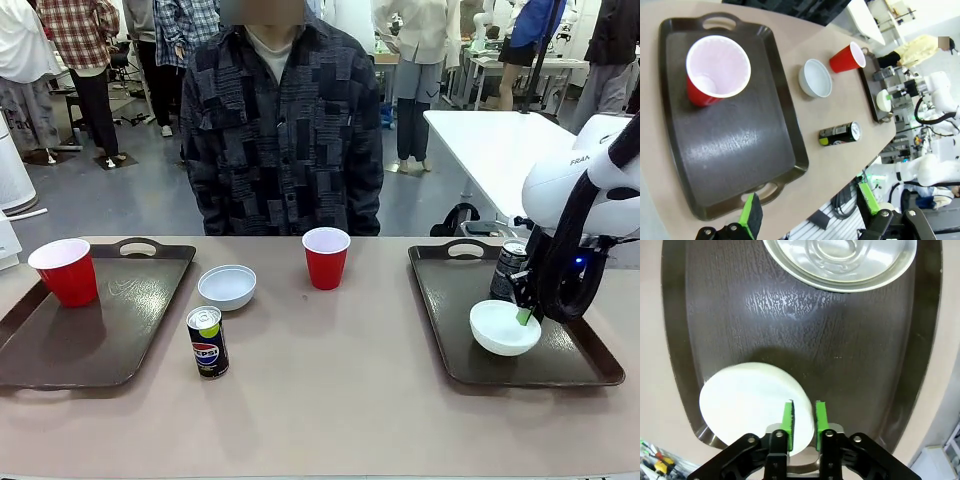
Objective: Prepare tableware on both trays.
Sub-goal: Pick up a Picnic Bowl from the table and place it on a Handle tray.
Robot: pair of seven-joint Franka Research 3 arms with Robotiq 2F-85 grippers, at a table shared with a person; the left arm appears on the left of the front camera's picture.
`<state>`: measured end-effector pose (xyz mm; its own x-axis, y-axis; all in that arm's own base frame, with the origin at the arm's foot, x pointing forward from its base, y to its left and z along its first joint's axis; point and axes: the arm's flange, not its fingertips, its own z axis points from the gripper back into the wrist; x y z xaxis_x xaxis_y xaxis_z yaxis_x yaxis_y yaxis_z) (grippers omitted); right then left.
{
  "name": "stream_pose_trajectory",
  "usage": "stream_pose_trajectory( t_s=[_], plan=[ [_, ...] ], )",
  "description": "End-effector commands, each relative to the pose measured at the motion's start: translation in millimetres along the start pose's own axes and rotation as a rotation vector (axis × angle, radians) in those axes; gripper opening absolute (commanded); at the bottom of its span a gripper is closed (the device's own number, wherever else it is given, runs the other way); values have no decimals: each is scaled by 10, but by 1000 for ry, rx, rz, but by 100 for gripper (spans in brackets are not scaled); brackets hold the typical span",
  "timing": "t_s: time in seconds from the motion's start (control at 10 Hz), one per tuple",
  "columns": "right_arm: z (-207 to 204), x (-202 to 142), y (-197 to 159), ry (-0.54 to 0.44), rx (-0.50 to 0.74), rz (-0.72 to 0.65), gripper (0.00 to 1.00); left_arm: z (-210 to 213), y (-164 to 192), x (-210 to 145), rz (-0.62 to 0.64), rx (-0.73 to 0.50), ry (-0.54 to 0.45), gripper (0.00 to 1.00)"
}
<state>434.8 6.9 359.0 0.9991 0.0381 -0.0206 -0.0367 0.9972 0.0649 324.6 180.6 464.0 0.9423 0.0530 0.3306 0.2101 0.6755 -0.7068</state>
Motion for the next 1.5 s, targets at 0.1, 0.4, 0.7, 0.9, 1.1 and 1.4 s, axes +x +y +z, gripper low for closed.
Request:
stream_pose_trajectory(
  t_s=[0.1, 0.4, 0.7, 0.9, 1.1, 1.4],
  plan=[
    [245, -118, 92, -27, -32, 5, 77, 15, -14, 5, 14, -7, -11, 100],
    [774, -430, 250, -3, -105, 40, 100, 15, -14, 5, 14, -7, -11, 100],
    [1257, -567, 312, 4, -163, 16, 100, 15, -14, 5, 14, -7, -11, 100],
    [1162, -627, 317, -5, -129, 43, 100, 15, -14, 5, 14, -7, -11, 100],
    [1162, -627, 317, -5, -129, 43, 100, 15, -14, 5, 14, -7, -11, 100],
    [1162, -627, 317, -5, -129, 43, 100, 15, -14, 5, 14, -7, -11, 100]
  ],
)
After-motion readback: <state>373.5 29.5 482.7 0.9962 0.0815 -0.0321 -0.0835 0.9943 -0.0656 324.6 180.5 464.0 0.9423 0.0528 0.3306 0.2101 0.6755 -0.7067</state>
